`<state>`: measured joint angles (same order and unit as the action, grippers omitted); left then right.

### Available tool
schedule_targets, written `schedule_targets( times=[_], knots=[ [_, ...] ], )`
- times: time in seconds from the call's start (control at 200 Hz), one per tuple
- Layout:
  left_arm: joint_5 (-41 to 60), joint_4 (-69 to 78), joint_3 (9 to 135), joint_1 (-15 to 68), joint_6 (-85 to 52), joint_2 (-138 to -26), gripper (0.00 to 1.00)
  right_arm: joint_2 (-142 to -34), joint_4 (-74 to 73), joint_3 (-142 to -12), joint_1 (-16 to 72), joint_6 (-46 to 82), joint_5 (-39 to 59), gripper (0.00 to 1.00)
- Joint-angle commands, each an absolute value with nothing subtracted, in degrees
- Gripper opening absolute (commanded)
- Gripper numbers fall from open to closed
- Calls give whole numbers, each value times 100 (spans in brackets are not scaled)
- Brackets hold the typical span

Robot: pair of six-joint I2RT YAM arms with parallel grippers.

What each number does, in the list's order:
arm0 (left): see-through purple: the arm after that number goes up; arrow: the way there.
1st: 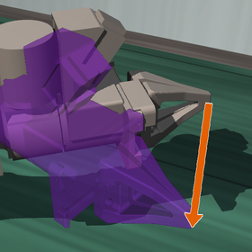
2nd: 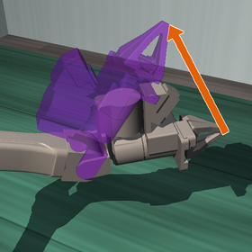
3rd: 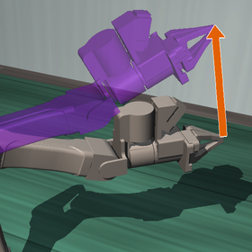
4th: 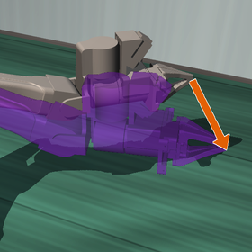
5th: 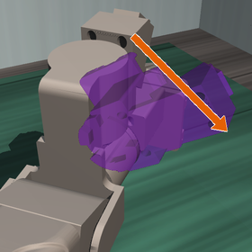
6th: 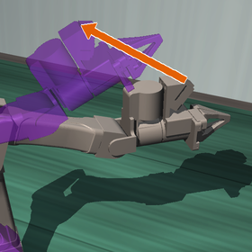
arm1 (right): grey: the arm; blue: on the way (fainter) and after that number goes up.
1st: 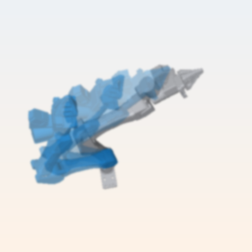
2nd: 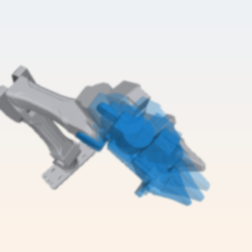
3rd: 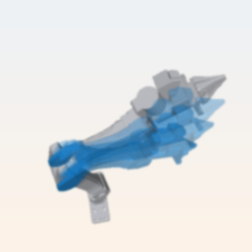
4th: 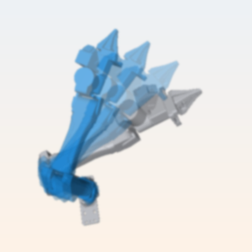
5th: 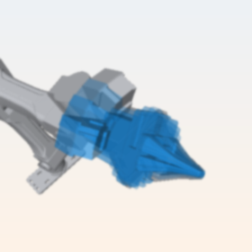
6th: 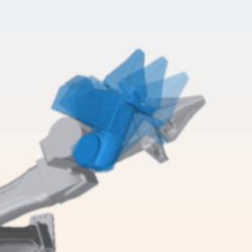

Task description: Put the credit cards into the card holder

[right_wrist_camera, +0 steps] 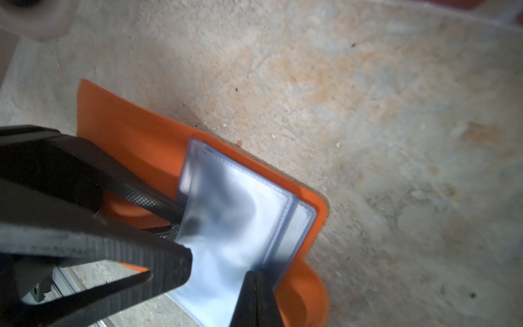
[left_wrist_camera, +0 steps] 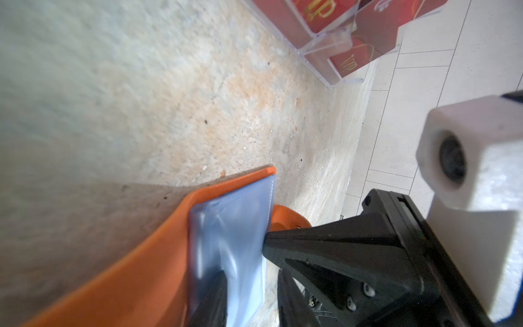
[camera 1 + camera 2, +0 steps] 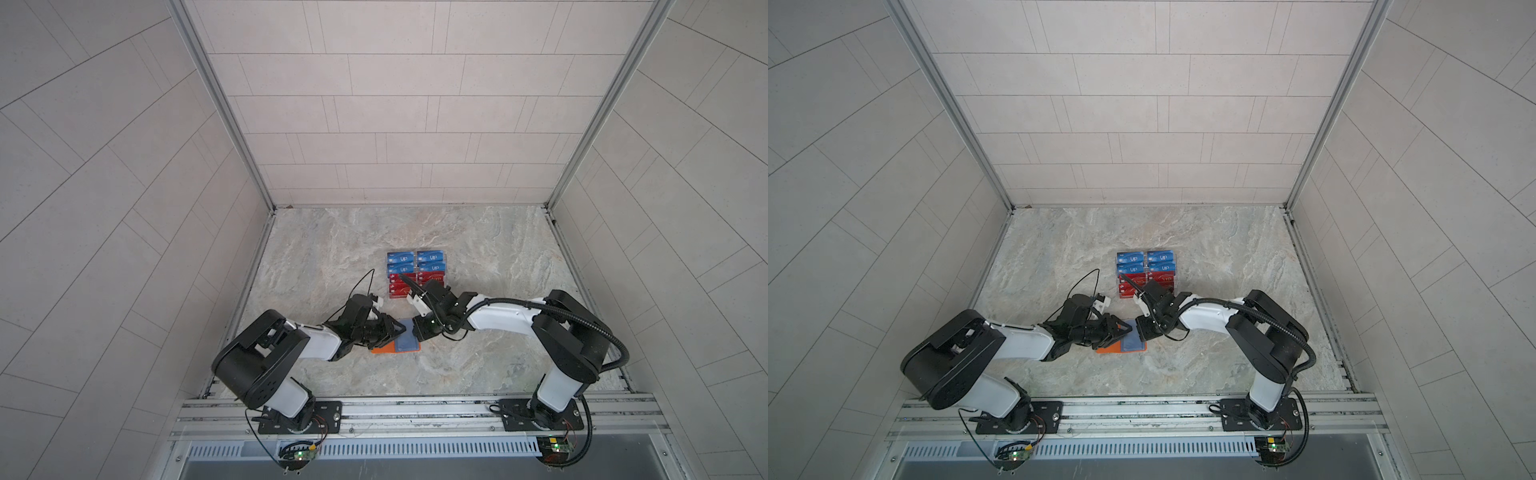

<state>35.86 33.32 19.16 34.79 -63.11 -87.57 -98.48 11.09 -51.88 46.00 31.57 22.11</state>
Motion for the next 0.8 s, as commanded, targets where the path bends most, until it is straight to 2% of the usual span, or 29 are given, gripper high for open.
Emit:
schedule_targets(
  times=[0.0, 0.28, 0.596, 0.796],
  knots=[
    [3560, 3409, 1782, 3507, -6403, -8901, 34, -10014, 1055, -5090, 4623, 3213, 2154, 2],
    [3527, 2900, 1929, 3508, -6168, -8864, 25, -9836, 1006, -5041, 4623, 3274, 2162, 2],
    [3497, 2496, 2037, 3498, -5991, -8683, 4, -9635, 984, -5037, 4615, 3331, 2149, 1],
    [3632, 2445, 2042, 3472, -5884, -8593, 1, -9503, 713, -4830, 4520, 3594, 2263, 1]
  ],
)
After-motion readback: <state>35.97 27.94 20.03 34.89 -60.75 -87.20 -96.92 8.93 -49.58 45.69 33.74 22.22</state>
